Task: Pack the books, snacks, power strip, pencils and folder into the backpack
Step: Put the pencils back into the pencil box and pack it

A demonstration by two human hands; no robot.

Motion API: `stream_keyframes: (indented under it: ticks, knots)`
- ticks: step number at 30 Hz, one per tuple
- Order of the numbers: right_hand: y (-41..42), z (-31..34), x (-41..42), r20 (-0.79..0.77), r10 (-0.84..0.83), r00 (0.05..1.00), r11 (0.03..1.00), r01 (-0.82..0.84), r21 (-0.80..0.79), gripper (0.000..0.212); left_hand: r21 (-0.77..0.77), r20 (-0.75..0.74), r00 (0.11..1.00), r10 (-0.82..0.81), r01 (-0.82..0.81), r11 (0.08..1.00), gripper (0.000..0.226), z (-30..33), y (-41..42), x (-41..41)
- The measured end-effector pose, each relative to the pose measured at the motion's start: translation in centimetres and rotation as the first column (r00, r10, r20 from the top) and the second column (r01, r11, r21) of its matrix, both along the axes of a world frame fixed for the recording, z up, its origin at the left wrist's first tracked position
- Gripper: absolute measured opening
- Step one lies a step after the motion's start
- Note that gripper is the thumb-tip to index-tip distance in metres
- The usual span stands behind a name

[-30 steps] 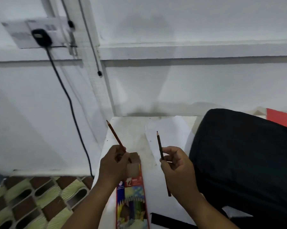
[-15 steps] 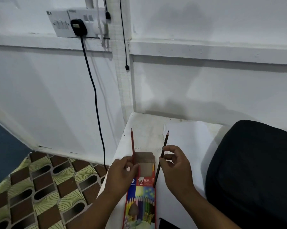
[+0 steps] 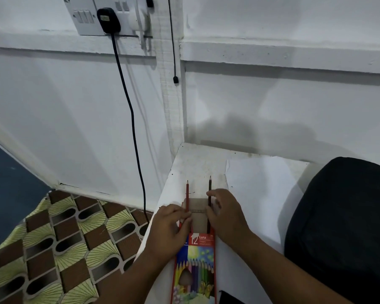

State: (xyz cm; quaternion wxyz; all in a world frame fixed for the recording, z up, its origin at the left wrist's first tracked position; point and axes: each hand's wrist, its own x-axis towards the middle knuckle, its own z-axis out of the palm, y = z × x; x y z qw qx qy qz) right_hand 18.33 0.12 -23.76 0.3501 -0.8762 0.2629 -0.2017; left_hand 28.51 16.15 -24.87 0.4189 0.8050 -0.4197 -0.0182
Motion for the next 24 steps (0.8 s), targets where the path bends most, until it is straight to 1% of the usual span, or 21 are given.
stream_keyframes:
  ticks: [1,2,4,7,11,13,15,16,17,19,20,21,22,24]
  knots:
    - [0.0,-0.7,-0.2,-0.049,0.034,0.998,0.997,-0.037,-0.061,0.029,-0.008,-0.011,1.000,-0.003,0.003,1.000,0.019,0.0,0.0,0.0]
    - [0.0,-1.2,-0.4,-0.078,0.050,0.996,0.994,-0.057,-0.089,0.033,-0.021,-0.020,1.000,-0.006,0.006,1.000,0.016,-0.1,0.0,0.1]
    - [0.2,-1.5,-0.9,-0.082,0.055,0.995,0.994,-0.062,-0.094,0.036,-0.053,-0.041,0.999,-0.011,0.009,0.999,0.014,-0.1,0.0,0.2]
    - [0.3,-1.4,-1.5,-0.013,0.069,0.998,0.987,-0.070,-0.145,0.031,-0.069,-0.070,0.997,-0.013,0.008,0.998,0.018,0.2,0.0,0.1]
    - [0.2,-1.4,-1.8,0.098,0.092,0.991,0.989,-0.079,-0.129,0.031,-0.062,-0.052,0.999,-0.010,0.007,0.998,0.025,0.2,0.1,0.1]
    - [0.1,-1.4,-2.0,0.152,0.106,0.983,0.989,-0.088,-0.121,0.027,-0.061,-0.038,0.999,-0.008,0.006,0.998,0.024,0.1,0.3,0.1]
    - [0.1,-1.5,-2.1,0.165,0.124,0.978,0.988,-0.106,-0.111,0.022,-0.056,-0.019,1.000,-0.015,0.014,0.998,0.017,0.2,0.2,0.2]
    - [0.1,-1.6,-2.1,0.159,0.128,0.979,0.988,-0.112,-0.109,0.024,-0.052,-0.012,1.000,-0.016,0.015,0.999,0.014,0.1,0.2,0.2]
    - [0.1,-1.7,-2.2,0.152,0.131,0.980,0.987,-0.115,-0.110,0.028,-0.045,-0.015,1.000,-0.011,0.010,0.999,0.017,0.1,0.2,0.2]
    - [0.0,-1.8,-2.1,0.132,0.119,0.984,0.989,-0.107,-0.098,0.036,-0.031,-0.020,1.000,0.000,0.000,1.000,0.038,-0.1,0.3,0.2]
    - [0.0,-1.7,-2.0,0.124,0.109,0.986,0.991,-0.099,-0.087,0.040,-0.017,-0.013,1.000,-0.001,0.000,1.000,0.043,-0.2,0.3,0.2]
    - [-0.1,-1.6,-2.0,0.122,0.105,0.987,0.992,-0.096,-0.082,0.042,-0.005,-0.008,1.000,-0.008,0.008,1.000,0.042,-0.2,0.3,0.2]
    - [-0.1,-1.6,-2.0,0.121,0.109,0.987,0.992,-0.100,-0.081,0.043,-0.004,-0.008,1.000,-0.015,0.015,1.000,0.037,-0.2,0.3,0.2]
    - [-0.1,-1.4,-2.0,0.125,0.138,0.983,0.988,-0.127,-0.089,0.042,-0.026,-0.037,0.999,-0.004,0.003,1.000,0.018,-0.3,0.3,0.1]
